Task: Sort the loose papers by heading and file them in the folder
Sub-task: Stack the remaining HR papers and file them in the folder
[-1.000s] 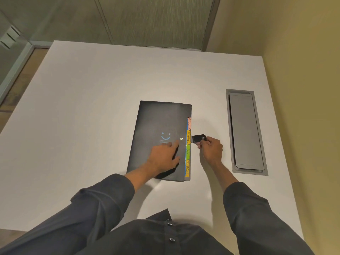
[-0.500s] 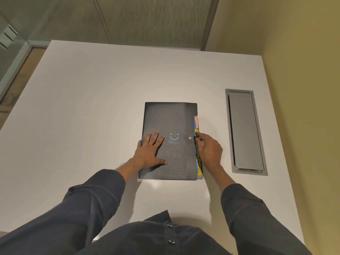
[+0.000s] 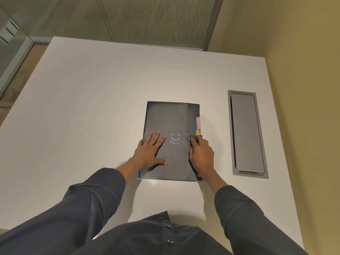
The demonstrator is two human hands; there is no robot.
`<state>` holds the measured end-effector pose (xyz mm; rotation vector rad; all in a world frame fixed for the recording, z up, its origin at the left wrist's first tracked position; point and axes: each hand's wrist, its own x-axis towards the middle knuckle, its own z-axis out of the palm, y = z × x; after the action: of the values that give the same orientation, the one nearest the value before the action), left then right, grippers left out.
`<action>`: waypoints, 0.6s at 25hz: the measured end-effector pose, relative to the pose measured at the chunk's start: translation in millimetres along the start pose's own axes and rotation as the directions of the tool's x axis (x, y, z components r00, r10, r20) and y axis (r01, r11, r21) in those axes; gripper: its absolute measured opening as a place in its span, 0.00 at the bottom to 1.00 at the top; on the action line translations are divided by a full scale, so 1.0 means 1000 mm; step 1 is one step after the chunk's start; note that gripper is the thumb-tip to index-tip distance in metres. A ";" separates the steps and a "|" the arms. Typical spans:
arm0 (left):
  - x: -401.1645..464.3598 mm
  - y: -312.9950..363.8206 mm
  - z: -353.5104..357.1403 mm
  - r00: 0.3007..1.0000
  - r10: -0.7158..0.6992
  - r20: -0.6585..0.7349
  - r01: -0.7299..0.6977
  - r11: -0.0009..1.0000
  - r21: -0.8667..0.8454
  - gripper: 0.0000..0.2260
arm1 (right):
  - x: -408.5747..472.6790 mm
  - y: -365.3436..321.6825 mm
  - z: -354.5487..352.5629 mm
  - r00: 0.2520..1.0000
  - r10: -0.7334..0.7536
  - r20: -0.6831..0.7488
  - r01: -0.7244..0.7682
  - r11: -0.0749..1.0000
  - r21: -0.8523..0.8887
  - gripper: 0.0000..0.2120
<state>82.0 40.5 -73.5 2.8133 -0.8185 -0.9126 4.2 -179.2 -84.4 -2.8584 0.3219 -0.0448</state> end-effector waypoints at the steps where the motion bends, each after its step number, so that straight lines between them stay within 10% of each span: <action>1: 0.001 0.000 -0.001 1.000 0.003 -0.001 -0.003 1.000 0.003 0.50 | -0.002 0.000 0.001 1.000 -0.001 0.007 0.001 1.000 -0.009 0.17; 15: -0.001 0.007 -0.011 0.999 -0.020 -0.025 0.022 0.999 0.049 0.50 | -0.002 -0.014 0.000 0.971 0.079 0.225 -0.066 0.996 -0.065 0.25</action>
<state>84.1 34.4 -62.3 2.8745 -0.8211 -0.8703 5.3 -166.0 -80.7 -2.8661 0.3847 0.3088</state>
